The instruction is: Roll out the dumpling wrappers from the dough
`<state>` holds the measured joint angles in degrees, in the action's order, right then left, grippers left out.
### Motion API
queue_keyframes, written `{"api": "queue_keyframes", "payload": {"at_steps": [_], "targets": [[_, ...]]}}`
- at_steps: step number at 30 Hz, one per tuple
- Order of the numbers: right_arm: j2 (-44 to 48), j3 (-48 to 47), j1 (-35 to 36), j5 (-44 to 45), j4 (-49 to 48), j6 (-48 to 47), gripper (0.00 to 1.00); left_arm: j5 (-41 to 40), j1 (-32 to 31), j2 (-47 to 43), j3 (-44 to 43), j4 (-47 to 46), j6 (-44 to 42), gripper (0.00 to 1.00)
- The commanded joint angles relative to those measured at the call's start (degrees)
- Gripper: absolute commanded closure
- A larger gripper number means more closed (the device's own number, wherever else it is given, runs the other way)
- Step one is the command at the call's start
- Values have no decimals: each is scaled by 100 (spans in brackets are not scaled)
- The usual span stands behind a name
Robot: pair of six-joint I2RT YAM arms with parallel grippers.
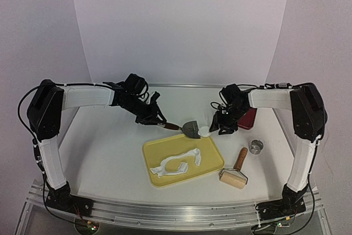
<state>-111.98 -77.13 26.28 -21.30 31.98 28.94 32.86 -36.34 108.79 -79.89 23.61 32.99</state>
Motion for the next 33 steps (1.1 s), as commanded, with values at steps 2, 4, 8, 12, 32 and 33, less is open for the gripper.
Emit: {"api": "queue_keyframes", "payload": {"at_steps": [2,4,8,12,32,33], "targets": [[-1,-373,-101,-200,45,-223,51,-150,9,106,-209,201,-76,100],[-142,-428,-148,-290,37,-248,49,-157,13,95,-202,193,-74,100],[-416,-649,-160,-589,-2,-348,47,-140,13,104,-203,167,-65,100],[-645,-869,-159,-830,-25,-407,47,-60,13,168,-205,121,-65,100],[-978,-1266,-156,-1494,-25,-498,53,748,165,408,-74,-448,109,100],[-1006,-1279,-154,-1506,-25,-491,53,848,203,381,1,-559,165,100]]}}
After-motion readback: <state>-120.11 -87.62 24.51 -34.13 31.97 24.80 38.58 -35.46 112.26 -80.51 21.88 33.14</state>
